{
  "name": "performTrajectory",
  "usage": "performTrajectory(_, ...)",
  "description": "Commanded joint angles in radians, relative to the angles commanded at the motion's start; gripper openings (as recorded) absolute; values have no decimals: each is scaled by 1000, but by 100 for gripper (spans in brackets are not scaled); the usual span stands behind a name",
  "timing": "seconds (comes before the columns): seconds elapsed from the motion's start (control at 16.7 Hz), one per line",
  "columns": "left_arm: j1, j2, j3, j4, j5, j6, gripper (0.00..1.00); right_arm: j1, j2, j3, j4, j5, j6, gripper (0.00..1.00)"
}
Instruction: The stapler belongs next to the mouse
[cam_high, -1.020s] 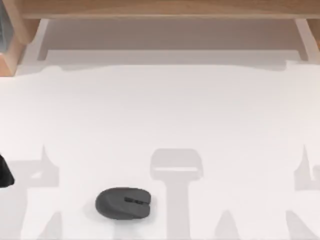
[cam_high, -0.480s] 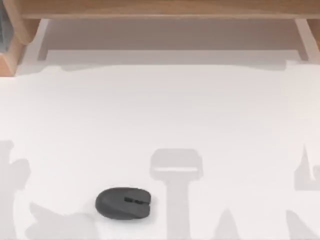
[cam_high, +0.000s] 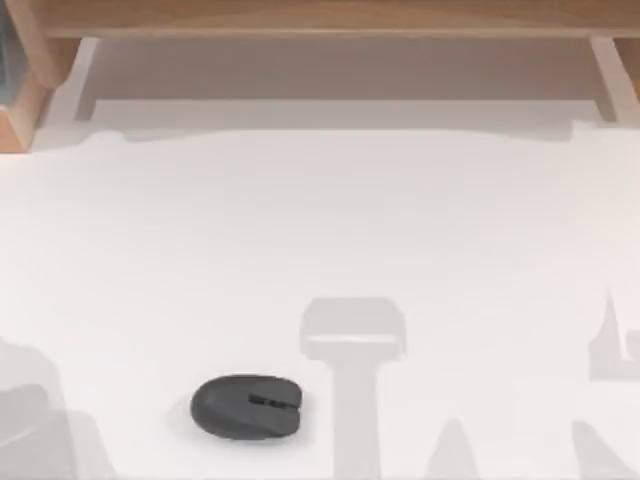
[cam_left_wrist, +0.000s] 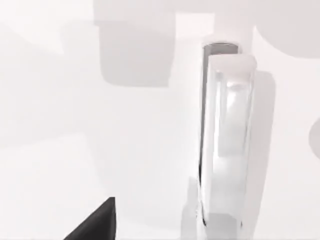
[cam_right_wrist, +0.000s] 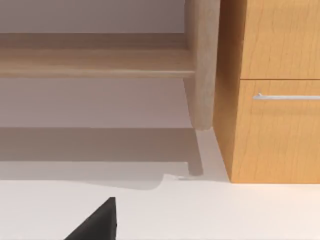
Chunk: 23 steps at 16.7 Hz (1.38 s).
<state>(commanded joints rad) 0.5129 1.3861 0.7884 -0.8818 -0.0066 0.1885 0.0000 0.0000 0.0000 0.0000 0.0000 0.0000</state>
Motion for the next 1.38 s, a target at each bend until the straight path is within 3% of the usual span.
performTrajectory(0.54,32,92,53,-52,3,12,100,0,0,0,0,0,0,100)
performTrajectory(0.96,37,189,-53,158,3,17,100,0,0,0,0,0,0,100)
performTrajectory(1.26,38,201,-64,174,3,18,100,0,0,0,0,0,0,100)
performTrajectory(1.38,38,201,-64,174,3,18,85,0,0,0,0,0,0,100)
